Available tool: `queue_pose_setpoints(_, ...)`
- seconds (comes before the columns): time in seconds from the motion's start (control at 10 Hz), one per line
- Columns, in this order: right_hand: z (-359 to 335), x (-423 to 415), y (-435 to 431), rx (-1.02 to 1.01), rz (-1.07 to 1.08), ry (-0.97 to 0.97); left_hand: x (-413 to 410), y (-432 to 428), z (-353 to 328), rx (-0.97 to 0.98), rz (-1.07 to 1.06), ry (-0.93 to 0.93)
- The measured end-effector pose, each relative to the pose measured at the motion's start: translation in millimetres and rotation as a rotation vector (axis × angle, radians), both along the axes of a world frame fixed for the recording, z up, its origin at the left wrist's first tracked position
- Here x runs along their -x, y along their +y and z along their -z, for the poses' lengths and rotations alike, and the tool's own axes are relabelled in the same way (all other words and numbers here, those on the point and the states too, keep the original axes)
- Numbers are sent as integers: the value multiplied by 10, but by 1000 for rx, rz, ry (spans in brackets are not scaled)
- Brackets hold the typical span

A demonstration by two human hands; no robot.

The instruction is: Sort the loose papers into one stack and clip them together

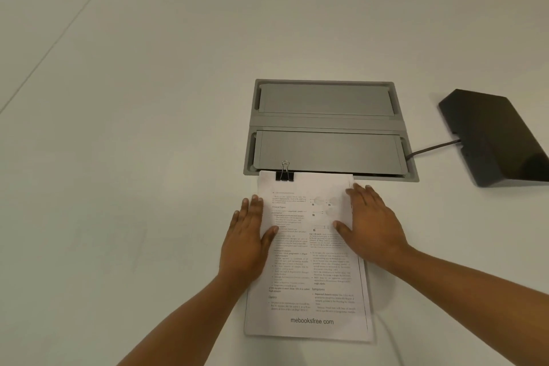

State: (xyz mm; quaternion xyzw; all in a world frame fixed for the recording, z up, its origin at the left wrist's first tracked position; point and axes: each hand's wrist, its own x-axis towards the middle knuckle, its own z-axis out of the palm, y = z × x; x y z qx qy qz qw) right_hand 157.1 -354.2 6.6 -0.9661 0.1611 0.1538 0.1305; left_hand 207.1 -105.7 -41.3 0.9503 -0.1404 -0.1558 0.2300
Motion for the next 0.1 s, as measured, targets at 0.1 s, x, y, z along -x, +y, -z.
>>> queue_pose_setpoints(0.1, -222, 158, 125, -144, -10, -69, 55, 83, -171, -11, -52, -64)
